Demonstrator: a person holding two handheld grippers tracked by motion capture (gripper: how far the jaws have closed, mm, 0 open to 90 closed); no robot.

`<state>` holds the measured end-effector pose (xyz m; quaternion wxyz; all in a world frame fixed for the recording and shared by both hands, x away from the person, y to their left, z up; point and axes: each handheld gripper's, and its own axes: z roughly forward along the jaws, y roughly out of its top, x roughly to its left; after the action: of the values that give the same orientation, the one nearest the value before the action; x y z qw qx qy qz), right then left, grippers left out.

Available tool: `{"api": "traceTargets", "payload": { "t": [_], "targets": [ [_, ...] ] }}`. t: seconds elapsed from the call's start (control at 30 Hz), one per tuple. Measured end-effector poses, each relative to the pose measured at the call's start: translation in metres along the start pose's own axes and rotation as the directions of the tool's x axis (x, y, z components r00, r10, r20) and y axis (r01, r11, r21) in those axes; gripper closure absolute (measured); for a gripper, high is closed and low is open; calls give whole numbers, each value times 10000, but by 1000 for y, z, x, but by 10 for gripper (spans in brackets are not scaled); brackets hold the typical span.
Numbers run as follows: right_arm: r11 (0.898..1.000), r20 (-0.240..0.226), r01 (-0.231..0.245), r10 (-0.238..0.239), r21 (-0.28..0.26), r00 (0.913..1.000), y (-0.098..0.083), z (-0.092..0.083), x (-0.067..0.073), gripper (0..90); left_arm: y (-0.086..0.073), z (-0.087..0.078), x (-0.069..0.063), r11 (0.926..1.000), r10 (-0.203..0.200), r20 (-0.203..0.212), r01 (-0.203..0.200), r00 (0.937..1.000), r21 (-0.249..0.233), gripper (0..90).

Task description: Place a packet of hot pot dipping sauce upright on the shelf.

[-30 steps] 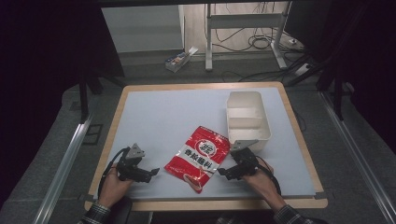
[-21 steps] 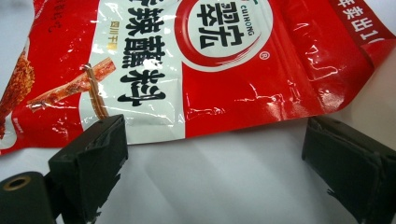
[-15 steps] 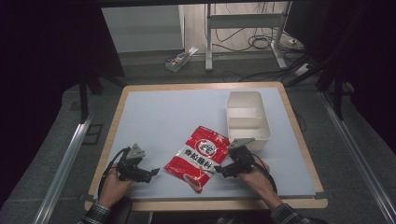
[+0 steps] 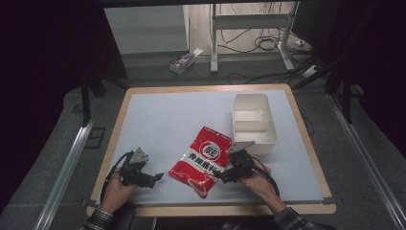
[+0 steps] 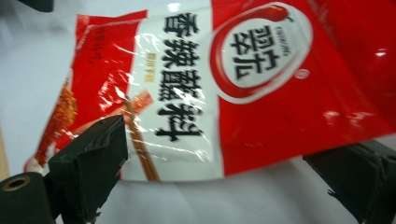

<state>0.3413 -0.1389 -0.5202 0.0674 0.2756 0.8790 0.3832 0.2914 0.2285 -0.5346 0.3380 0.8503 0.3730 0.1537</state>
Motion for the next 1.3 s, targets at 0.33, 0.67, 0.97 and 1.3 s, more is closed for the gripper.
{"api": "traceTargets", "payload": {
  "t": [0.33, 0.67, 0.97, 1.3],
  "targets": [
    [9984, -33, -371, 373, 430, 9993, 21, 13, 8, 144, 0, 0, 0, 10000, 78, -5, -78, 10000, 40, 48],
    [9989, 611, -430, 419, 169, 9972, 44, 18, 8, 490, 0, 0, 0, 9999, 100, 7, -100, 9999, 32, 49],
    [9993, 663, -36, 12, 364, 9978, 49, 30, 0, 748, 0, -1, 0, 10000, 95, -3, -95, 10000, 11, 50],
    [9987, 469, 352, -369, 370, 9982, 57, 23, 3, 884, 0, -1, 0, 9999, 103, -1, -103, 9999, 5, 49]
  ]
}}
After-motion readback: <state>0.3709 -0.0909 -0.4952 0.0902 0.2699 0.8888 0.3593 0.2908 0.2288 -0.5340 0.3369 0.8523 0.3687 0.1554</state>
